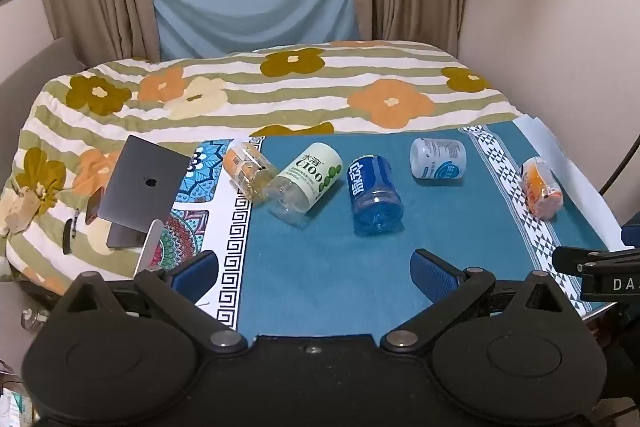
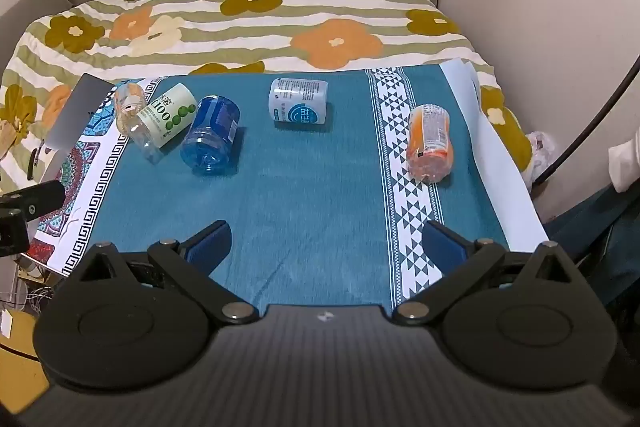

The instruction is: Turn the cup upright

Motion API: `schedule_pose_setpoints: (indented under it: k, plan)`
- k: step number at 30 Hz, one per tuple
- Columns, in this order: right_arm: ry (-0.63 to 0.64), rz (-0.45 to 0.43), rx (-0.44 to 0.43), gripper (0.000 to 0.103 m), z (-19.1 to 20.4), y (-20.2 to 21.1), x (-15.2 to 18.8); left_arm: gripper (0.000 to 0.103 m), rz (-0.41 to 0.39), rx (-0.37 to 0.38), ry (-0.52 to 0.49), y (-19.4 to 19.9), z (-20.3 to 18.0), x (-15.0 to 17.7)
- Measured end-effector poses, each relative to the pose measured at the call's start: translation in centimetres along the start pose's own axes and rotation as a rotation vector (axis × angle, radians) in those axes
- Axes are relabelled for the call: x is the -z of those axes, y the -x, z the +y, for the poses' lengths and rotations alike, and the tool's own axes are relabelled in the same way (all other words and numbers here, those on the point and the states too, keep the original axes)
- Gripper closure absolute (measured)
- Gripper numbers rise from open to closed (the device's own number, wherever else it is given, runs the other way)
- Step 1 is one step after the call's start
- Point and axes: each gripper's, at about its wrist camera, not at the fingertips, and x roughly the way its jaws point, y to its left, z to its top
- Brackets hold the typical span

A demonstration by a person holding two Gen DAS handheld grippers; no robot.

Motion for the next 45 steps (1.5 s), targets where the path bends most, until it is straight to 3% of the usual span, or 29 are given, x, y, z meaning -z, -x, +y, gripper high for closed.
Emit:
schedule_pose_setpoints:
  k: [45]
  plan:
    - [-0.012,0.006,0.003,0.000,0.2,1.3,0.4,0.000,-0.047,0.011,-0.044,1.0,-1.3,0.2]
